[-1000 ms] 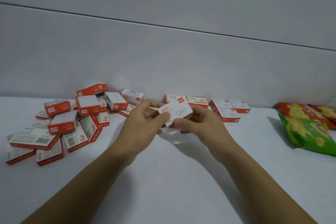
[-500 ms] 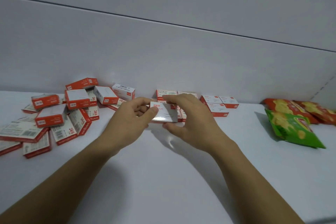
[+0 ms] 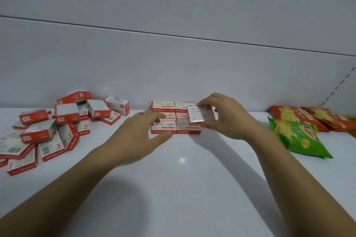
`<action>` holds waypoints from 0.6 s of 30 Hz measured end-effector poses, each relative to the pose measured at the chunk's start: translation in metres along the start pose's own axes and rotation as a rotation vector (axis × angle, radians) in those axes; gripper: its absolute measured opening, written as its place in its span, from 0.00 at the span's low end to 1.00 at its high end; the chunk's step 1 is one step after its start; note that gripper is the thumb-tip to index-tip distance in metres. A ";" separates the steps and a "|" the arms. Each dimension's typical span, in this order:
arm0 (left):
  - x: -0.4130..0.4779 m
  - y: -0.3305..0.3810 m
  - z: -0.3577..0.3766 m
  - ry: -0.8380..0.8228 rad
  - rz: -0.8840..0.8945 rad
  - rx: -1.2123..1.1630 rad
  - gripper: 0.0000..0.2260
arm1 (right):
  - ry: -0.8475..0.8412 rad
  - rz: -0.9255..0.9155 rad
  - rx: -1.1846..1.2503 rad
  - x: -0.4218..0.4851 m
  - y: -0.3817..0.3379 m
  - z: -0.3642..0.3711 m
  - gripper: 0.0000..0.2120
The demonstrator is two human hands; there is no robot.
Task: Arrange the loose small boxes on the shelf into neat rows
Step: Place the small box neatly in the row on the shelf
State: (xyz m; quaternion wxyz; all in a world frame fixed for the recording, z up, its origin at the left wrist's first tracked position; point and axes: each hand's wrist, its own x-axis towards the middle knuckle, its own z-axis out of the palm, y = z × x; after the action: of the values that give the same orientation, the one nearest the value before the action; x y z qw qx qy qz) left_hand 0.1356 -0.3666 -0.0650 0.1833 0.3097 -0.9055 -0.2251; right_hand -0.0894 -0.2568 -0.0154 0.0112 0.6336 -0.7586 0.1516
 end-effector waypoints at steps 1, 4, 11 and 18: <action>0.004 0.005 0.001 0.013 0.039 0.088 0.25 | 0.000 0.038 -0.001 0.000 0.013 -0.003 0.23; 0.020 0.020 0.006 0.039 0.137 0.314 0.26 | 0.036 0.148 0.007 0.000 0.049 -0.009 0.24; 0.041 0.059 0.037 0.006 0.076 0.343 0.23 | 0.137 0.289 0.003 -0.010 0.105 -0.003 0.22; 0.034 0.072 0.062 0.043 0.095 0.463 0.21 | 0.062 0.264 -0.066 -0.018 0.119 0.007 0.18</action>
State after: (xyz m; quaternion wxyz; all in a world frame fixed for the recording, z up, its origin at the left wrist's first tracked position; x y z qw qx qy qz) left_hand 0.0470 -0.3193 -0.0731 0.1371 0.3054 -0.9423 0.0041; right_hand -0.1991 -0.2234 -0.0519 0.0353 0.5224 -0.8394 0.1460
